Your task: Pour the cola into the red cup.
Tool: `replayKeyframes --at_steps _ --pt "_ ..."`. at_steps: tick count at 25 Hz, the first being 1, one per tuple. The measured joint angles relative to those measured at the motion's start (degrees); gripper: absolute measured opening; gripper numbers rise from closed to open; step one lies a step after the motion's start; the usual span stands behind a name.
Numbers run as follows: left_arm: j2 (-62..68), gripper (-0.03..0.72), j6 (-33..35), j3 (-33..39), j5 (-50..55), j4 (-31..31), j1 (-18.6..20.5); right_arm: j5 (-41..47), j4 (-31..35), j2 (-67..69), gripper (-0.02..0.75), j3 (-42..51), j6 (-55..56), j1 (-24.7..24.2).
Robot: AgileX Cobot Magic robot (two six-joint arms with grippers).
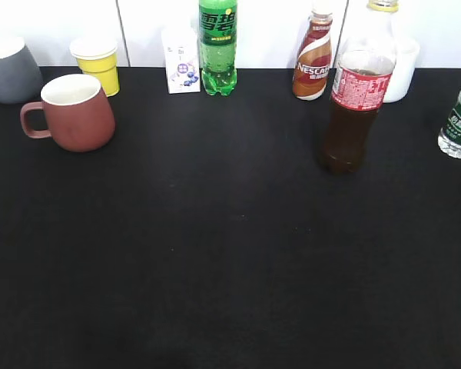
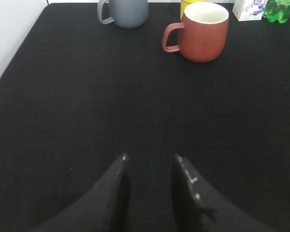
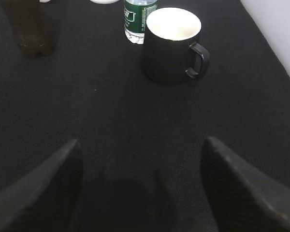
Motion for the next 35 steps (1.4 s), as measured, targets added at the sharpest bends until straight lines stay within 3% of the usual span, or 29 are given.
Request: replayKeyframes --at_steps 12,17,25,29,35 --pt "0.0 0.247 0.0 0.0 0.0 0.0 0.0 0.0 0.0 0.0 0.575 0.0 -0.01 0.0" --pt "3.11 0.497 0.0 -1.46 -3.14 0.0 0.0 0.0 0.0 0.0 0.575 0.0 -0.01 0.0" --pt "37.37 0.515 0.0 -2.94 -50.81 0.0 0.0 0.0 0.0 0.0 0.575 0.0 -0.01 0.0" --pt "55.72 0.515 0.0 6.44 -75.37 0.0 0.0 0.0 0.0 0.0 0.575 0.0 -0.06 0.0" --pt "82.42 0.515 -0.37 7.43 -101.31 0.38 -0.06 0.0 0.0 0.0 0.575 0.0 0.0 0.0"
